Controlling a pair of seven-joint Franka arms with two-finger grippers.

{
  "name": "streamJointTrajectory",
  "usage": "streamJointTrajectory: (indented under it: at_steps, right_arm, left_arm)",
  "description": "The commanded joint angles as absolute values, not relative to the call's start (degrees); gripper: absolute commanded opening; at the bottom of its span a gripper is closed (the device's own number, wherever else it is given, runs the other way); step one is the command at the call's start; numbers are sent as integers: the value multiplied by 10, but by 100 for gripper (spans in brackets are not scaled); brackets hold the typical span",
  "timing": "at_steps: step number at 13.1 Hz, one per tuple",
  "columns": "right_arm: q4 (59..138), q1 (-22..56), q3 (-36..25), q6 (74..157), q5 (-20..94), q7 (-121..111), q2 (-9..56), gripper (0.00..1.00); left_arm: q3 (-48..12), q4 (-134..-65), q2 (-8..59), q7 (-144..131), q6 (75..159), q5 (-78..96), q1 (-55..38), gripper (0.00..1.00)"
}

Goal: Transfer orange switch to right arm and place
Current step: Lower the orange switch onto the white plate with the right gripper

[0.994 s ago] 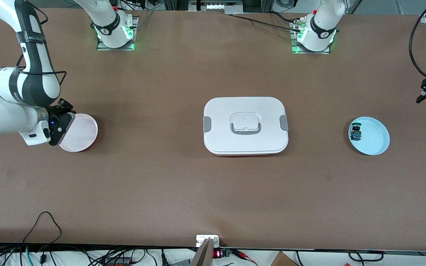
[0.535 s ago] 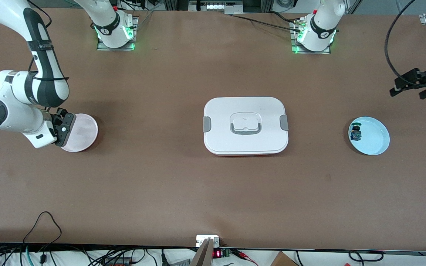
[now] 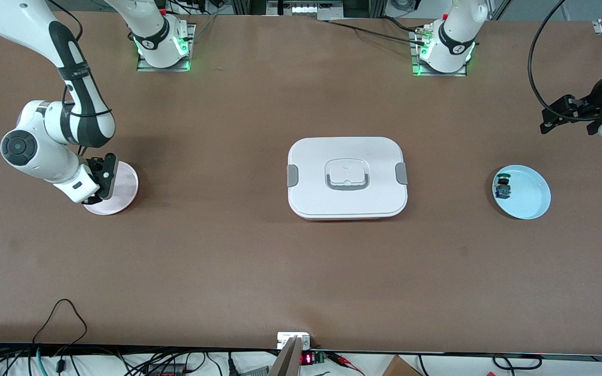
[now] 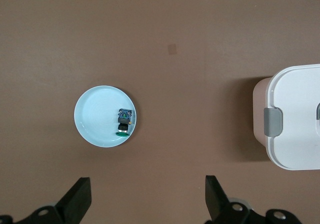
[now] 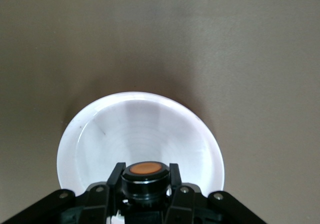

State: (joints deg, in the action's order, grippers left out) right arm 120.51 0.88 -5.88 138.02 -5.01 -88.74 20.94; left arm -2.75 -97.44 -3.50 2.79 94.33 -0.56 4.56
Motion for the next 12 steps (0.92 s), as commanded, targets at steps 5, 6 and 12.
streamJointTrajectory:
  at_steps: [5, 6, 12]
  right_arm:
    - [1267, -17, -49, 1460, -60, -903, 215, 15]
    - [1271, -17, -49, 1461, -60, -909, 216, 15]
    - [1275, -24, -48, 1491, -59, -924, 233, 16]
  left_arm:
    - [-23, -899, -2, 19, 935, -13, 52, 100]
    - [-22, -898, -2, 18, 933, -13, 52, 100]
    - [-27, -885, -3, 7, 932, -13, 50, 100]
